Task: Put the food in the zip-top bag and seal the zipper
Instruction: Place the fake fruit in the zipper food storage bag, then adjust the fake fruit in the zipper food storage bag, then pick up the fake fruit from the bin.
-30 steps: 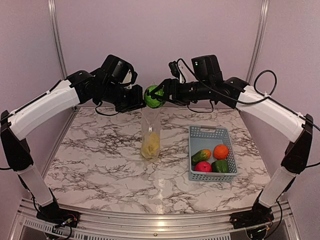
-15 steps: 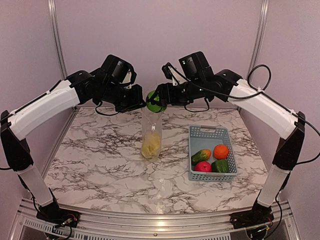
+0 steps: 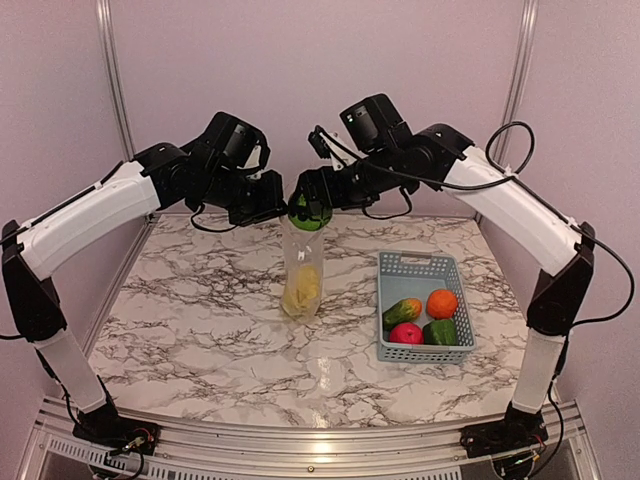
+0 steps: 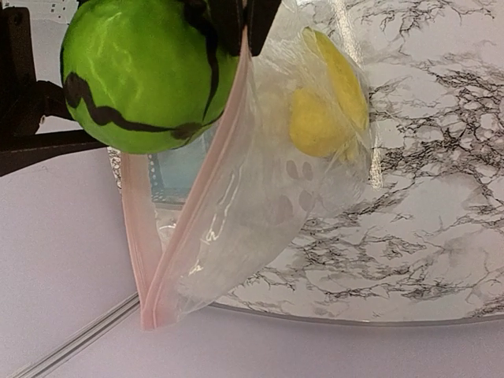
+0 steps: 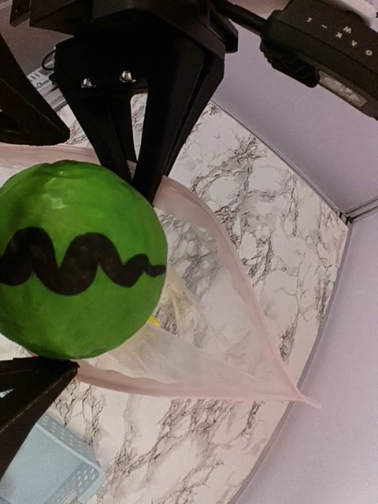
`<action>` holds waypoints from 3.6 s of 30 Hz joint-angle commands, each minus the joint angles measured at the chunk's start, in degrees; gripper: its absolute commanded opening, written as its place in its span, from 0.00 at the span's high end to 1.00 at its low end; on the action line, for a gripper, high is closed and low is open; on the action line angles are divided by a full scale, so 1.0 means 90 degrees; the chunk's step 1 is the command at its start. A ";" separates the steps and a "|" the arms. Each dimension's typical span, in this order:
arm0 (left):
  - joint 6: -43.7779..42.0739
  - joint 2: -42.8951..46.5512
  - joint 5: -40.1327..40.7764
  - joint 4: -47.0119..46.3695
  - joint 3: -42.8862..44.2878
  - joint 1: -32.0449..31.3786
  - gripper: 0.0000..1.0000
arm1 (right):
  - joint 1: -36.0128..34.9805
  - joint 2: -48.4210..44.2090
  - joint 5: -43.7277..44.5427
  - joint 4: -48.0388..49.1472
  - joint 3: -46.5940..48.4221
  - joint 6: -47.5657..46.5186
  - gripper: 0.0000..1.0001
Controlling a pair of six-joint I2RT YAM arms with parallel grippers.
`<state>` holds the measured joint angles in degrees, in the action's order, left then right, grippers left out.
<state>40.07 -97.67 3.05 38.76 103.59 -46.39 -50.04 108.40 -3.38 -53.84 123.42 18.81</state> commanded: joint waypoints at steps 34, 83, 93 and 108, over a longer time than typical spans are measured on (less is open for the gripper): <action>-0.0059 -0.0093 -0.0182 -0.0352 -0.0123 0.0043 1.00 | 0.0399 -0.0541 0.0606 -0.0065 -0.0622 0.0284 0.16; -0.0086 0.0089 -0.0507 -0.0466 -0.0429 0.0047 1.00 | 0.2618 -0.2370 0.1487 -0.0371 -0.5640 -0.0593 0.21; -0.0185 0.0145 -0.0521 -0.0477 -0.0542 0.0057 1.00 | 0.2702 -0.1696 0.2255 -0.0531 -0.5293 -0.0983 0.21; -0.0231 0.0064 -0.0599 -0.0463 -0.0375 0.0098 1.00 | 0.2782 -0.0794 0.2376 -0.0352 -0.5067 -0.1269 0.18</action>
<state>39.18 -97.78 -1.76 34.54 99.57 -45.95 -25.69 100.36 16.21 -57.49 75.20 8.10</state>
